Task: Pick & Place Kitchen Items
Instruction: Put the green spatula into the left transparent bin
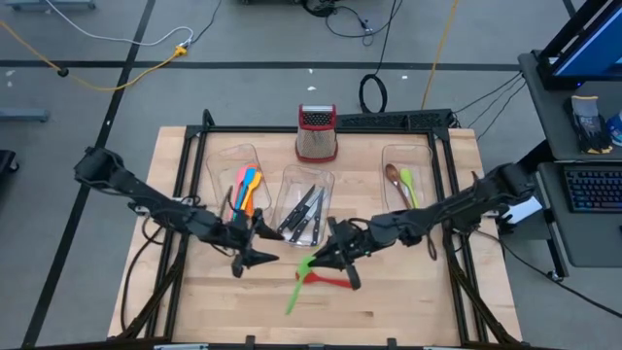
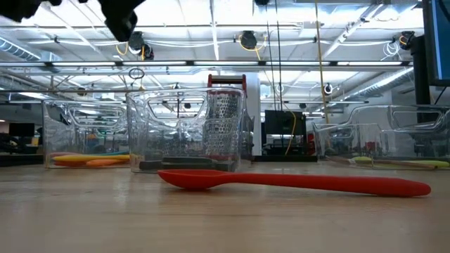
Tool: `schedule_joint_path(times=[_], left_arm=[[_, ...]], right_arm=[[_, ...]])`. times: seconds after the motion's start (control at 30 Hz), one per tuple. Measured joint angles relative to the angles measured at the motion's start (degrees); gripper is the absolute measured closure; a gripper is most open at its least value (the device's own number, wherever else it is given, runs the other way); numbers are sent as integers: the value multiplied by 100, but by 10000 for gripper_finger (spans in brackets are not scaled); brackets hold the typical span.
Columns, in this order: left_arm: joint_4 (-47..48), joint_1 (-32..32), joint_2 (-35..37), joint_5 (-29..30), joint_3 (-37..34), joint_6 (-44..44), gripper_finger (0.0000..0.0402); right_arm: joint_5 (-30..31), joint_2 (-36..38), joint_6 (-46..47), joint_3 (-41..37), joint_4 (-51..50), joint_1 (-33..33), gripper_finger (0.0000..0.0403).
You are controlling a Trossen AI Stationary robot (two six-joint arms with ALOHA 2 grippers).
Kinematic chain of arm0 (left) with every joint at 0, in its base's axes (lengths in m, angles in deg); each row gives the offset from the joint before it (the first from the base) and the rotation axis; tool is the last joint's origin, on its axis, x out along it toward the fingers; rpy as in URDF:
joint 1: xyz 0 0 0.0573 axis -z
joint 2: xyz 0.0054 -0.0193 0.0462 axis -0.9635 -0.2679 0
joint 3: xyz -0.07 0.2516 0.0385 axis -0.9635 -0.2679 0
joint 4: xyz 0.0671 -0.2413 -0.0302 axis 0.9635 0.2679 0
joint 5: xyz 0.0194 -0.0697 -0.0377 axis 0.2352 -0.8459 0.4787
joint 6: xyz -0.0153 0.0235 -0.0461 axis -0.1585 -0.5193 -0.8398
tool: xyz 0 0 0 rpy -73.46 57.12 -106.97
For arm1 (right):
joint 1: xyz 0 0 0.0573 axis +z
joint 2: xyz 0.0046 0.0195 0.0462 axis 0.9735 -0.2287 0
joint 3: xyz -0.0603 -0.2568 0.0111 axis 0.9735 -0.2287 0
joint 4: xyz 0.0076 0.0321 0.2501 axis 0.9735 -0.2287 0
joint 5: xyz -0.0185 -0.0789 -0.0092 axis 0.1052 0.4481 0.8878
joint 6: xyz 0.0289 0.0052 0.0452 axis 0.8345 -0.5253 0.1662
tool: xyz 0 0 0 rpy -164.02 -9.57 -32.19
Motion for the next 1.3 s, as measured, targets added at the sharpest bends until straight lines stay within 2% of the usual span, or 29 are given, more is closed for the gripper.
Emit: schedule_joint_path(times=[0.17,0.4,0.7,0.9,1.13,1.3], left_arm=[[1144,-54,-414,-35,717,-132,125],[1313,-3,-778,-491,1164,-116,119],[1280,58,-793,-483,1187,-45,119],[1942,34,-791,-485,1183,-51,119],[2086,32,-791,-491,1183,-26,119],[2076,30,-791,-775,1183,-23,119]], right_arm=[[-304,-378,-30,444,-95,-57,395],[-387,-526,-150,740,-393,-104,395],[-384,-538,-192,740,-434,-226,395],[-377,-535,-115,740,-631,-257,395],[-386,-469,129,742,-817,-243,395],[-377,-472,157,740,-918,-244,395]])
